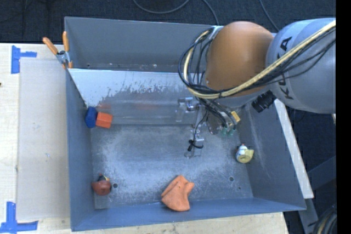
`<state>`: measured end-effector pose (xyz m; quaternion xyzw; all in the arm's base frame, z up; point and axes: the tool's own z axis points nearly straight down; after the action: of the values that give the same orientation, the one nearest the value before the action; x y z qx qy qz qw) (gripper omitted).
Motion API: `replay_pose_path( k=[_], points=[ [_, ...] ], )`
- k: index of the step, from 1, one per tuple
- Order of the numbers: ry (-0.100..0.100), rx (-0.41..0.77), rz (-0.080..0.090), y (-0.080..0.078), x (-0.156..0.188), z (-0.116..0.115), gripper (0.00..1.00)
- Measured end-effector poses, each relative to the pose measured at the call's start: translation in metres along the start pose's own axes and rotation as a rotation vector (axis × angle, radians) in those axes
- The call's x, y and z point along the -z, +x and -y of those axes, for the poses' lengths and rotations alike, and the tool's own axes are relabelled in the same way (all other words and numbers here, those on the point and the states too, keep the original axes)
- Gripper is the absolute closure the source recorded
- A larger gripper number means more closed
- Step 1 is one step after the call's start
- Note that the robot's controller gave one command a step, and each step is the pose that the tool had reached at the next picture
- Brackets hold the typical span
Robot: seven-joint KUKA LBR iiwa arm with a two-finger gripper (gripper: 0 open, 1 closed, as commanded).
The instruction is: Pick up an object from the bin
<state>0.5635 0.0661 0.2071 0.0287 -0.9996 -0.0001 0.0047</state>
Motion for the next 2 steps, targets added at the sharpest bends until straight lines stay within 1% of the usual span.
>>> replay_pose_path(
  k=[1, 2],
  points=[
    [0.002, -0.056, 0.002, 0.015, 0.006, 0.017, 0.00],
    [0.000, 0.013, 0.010, 0.040, -0.031, 0.014, 0.00]
  ],
)
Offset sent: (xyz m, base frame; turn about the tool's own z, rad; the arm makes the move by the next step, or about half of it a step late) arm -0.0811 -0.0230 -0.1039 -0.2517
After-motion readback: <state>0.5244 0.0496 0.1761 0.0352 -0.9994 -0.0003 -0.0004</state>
